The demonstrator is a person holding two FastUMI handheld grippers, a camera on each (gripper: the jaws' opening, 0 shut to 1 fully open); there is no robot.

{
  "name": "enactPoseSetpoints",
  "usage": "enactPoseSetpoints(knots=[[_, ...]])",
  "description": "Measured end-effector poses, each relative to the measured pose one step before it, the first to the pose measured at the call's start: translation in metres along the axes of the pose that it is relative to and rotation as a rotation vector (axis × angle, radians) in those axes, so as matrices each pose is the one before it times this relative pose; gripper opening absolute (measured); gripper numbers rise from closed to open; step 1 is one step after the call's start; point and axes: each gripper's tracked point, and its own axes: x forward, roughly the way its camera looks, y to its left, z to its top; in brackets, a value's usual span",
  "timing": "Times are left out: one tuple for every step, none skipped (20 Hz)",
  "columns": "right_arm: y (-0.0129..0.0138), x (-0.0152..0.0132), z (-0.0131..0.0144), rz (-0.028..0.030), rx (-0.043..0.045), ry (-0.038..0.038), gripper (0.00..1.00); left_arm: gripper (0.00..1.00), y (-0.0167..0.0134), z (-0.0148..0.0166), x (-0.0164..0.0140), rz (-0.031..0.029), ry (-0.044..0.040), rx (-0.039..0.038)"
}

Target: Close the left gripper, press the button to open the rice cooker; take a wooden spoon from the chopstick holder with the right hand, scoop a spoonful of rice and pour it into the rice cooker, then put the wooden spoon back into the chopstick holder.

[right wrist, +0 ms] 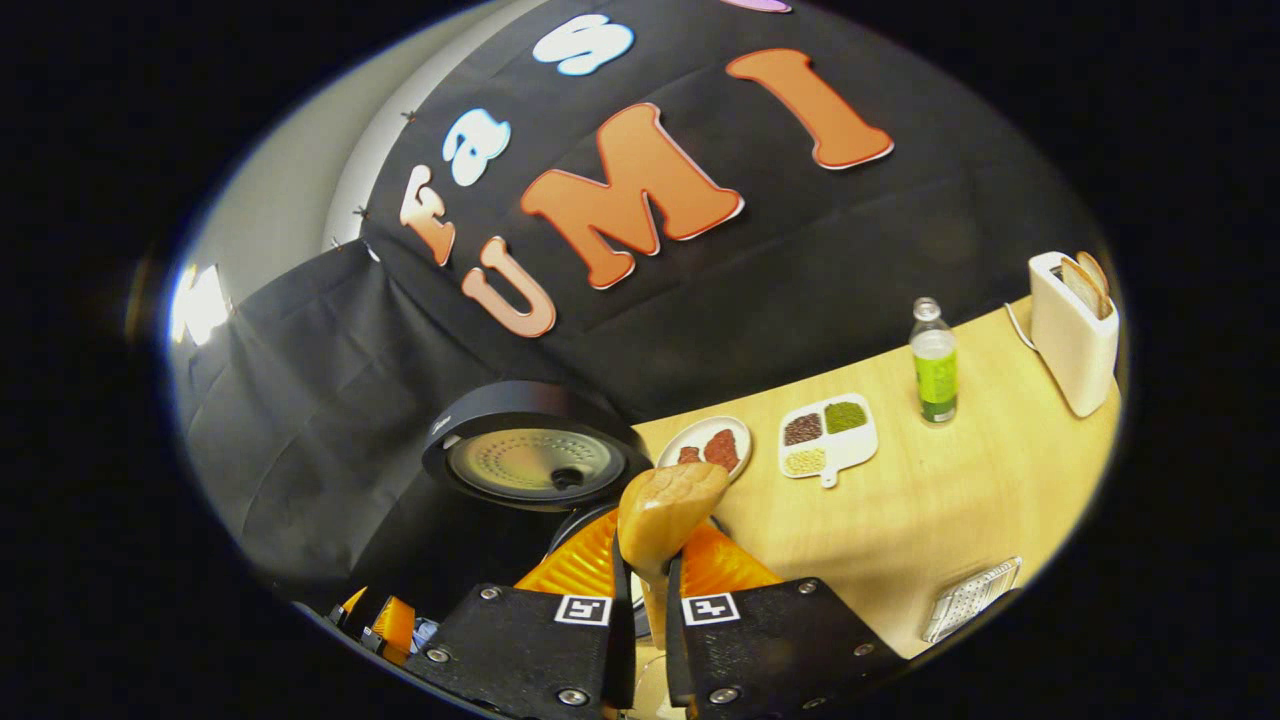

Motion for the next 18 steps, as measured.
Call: enactPoseSetpoints(knots=[[-0.01327,-0.0079,0.00337,-0.02003,0.01489,-0.01165,0.12,0.88,-0.00652,0.00226,0.00096,-0.01253,-0.00048,-0.00171],[-0.0144,-0.00991,0.00421,-0.02333,0.01342,-0.01426,0.12,0.96,-0.00656,0.00197,0.00047,-0.01303,-0.00113,-0.00255],[-0.01449,-0.00836,0.0033,-0.02591,0.00682,-0.01172,0.12,0.88,-0.00687,0.00199,0.00085,-0.01169,-0.00002,-0.00146],[-0.01548,-0.00516,0.0032,-0.03055,0.00677,-0.00958,0.12,0.88,-0.00764,0.00018,-0.00006,-0.01264,0.0015,0.00049],[-0.0155,-0.00521,0.00239,-0.02878,0.0017,-0.00813,0.12,0.88,-0.00754,0.00172,0.00102,-0.01021,-0.00052,0.00117],[-0.01329,-0.00469,0.00509,-0.02838,0.00274,-0.01021,0.11,0.88,-0.00612,0.00111,0.0001,-0.01116,0.0012,0.00146],[-0.01458,-0.00613,0.00304,-0.02528,-0.00268,-0.00901,0.11,0.88,-0.00557,0.00216,0.00039,-0.00849,-0.00063,0.00143],[-0.01636,-0.00631,-0.00036,-0.03282,-0.00293,-0.0095,0.11,0.88,-0.00556,0.00115,-0.00009,-0.00929,-0.00081,0.00126],[-0.01344,-0.00339,0.00008,-0.02827,-0.00686,-0.00704,0.11,0.88,-0.00535,0.00146,0.00027,-0.00825,-0.00015,0.00161],[-0.01417,-0.00289,-0.00149,-0.02883,0.0001,-0.00414,0.11,0.88,-0.00564,0.0012,0.00007,-0.00858,0.00059,0.00201],[-0.01305,-0.00214,-0.00035,-0.02621,0.00729,-0.0021,0.12,0.88,-0.00522,0.00146,0.00032,-0.00737,-0.00029,0.0031],[-0.01189,-0.00222,-0.00095,-0.01987,0.01082,-0.00028,0.12,0.88,-0.00388,0.00202,0.00041,-0.00596,-0.00235,0.00352],[-0.01074,-0.00218,-0.00079,-0.01877,0.0085,-0.00223,0.12,0.96,-0.00504,0.00151,0.00122,-0.00786,-0.00069,0.00269],[-0.01038,-0.00079,-0.00013,-0.01692,0.00454,-0.0015,0.12,0.96,-0.005,0.00096,-0.00019,-0.00541,-0.00048,0.00432],[-0.00947,-0.00062,-0.00236,-0.01858,-0.005,-0.001,0.12,0.96,-0.00373,0.0018,0.00116,-0.00708,0.00113,0.00379],[-0.00891,0.00107,-0.00064,-0.0183,-0.01,-0.00333,0.12,0.96,-0.00425,0.00122,-0.00112,-0.00376,-0.00138,0.00411],[-0.00786,0.00152,-0.00143,-0.0164,-0.01267,-0.00022,0.12,0.96,-0.00344,0.00208,0.00075,-0.0034,-0.00277,0.003],[-0.00579,0.00104,-0.00266,-0.01326,-0.00829,0.00236,0.11,0.96,-0.00288,0.00161,0.00074,-0.00241,-0.00139,0.00237]])
